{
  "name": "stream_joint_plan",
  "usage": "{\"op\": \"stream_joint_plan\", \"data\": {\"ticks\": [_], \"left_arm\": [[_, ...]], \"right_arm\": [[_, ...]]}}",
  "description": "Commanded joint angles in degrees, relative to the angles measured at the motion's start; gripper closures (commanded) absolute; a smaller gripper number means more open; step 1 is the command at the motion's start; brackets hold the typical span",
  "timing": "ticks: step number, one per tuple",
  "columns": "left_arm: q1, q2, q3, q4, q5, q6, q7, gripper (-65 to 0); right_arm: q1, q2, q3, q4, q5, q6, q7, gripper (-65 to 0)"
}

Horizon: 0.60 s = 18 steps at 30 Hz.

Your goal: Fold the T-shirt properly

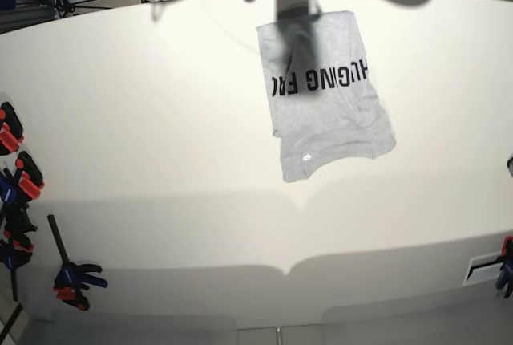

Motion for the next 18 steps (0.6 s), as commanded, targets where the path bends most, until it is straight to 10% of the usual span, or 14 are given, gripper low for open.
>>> {"op": "stream_joint_plan", "data": {"ticks": [1, 6, 11, 18], "left_arm": [[-1.7, 0.7, -0.2, -3.2, 1.1, 0.9, -1.0, -30.5], [-12.5, 6.1, -0.2, -22.1, 9.2, 4.9, -6.7, -30.5], [-17.8, 7.5, -0.2, -32.8, 12.1, 8.4, -11.2, -30.5], [-19.5, 7.2, -0.2, -32.5, 12.1, 8.4, -13.2, -30.5]], "right_arm": [[1.7, 0.0, -1.9, -2.6, -0.6, 0.8, 0.7, -27.3], [12.3, -3.3, -10.8, -16.2, -7.9, -4.8, 11.5, -27.3], [17.3, -7.4, -14.8, -24.0, -9.6, -19.5, 23.1, -27.3], [17.8, -12.3, -14.8, -25.7, -15.2, -21.2, 33.0, -27.3]]}}
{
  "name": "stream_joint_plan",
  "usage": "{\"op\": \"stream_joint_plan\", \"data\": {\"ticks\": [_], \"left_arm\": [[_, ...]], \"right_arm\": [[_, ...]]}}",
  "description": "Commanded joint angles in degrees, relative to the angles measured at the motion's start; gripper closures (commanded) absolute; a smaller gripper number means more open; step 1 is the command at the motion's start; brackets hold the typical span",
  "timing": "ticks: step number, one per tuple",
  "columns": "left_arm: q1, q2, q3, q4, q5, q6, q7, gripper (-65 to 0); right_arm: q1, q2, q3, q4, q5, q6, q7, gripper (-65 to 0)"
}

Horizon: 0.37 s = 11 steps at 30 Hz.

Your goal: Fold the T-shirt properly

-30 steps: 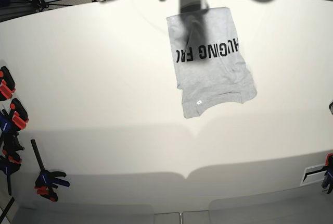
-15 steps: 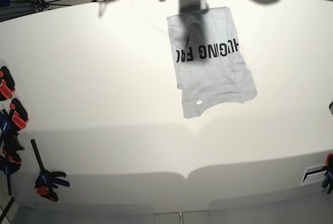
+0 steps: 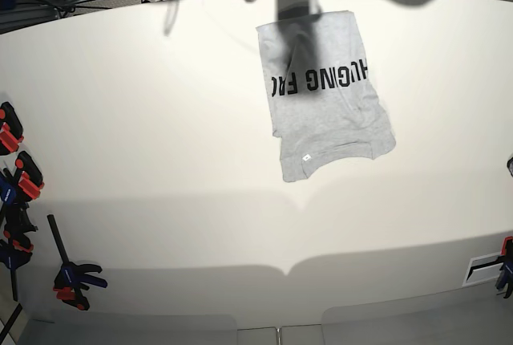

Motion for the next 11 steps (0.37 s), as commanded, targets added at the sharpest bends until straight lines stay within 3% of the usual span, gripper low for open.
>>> {"op": "stream_joint_plan", "data": {"ticks": [1, 6, 11], "left_arm": [[0.1, -0.3, -0.1, 0.7, -0.1, -0.3, 0.5, -30.5], [0.0, -0.3, -0.1, 2.7, 0.0, 3.8, 2.6, -30.5], [0.0, -0.3, -0.1, 2.7, 0.1, 3.9, 2.2, -30.5]], "right_arm": [[-0.3, 0.1, 0.1, 0.0, -0.5, 0.2, 0.3, -27.3], [-0.3, -2.1, 0.1, 0.0, -1.3, 0.2, 0.6, -27.3], [-0.3, -2.6, 0.1, 0.0, -1.3, 0.3, 0.4, -27.3]]}}
